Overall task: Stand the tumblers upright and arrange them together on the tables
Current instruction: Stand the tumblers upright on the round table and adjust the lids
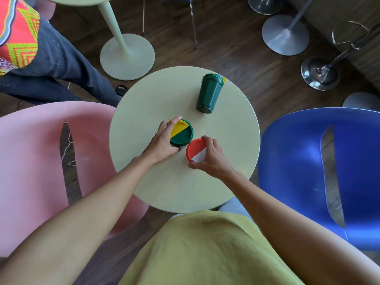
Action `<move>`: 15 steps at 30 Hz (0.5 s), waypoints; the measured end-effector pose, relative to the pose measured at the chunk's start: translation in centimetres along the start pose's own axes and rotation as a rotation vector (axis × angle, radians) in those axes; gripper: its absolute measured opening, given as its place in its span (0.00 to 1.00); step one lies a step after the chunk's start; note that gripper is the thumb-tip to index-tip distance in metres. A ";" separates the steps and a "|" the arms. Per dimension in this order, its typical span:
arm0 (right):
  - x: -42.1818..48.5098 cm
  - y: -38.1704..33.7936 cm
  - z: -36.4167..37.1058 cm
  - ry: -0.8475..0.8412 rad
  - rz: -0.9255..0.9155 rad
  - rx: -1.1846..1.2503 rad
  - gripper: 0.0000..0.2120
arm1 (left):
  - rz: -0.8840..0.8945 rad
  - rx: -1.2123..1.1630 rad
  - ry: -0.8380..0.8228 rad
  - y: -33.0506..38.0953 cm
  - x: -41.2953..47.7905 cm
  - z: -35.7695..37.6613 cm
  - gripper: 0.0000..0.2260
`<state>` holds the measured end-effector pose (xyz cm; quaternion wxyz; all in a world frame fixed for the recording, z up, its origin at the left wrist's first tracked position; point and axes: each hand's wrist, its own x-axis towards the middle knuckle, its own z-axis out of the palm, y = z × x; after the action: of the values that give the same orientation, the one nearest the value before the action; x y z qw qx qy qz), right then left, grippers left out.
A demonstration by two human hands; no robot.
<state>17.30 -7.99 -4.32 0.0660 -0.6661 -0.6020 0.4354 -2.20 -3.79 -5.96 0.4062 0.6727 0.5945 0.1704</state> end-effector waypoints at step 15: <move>2.8 -0.2 -4.2 0.055 0.070 0.122 0.27 | -0.134 -0.064 0.277 1.9 -0.1 0.3 0.25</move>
<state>19.66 -3.70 -3.00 0.1077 -0.6931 -0.5488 0.4547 -0.73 -3.92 -4.68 0.3520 0.5882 0.6828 0.2528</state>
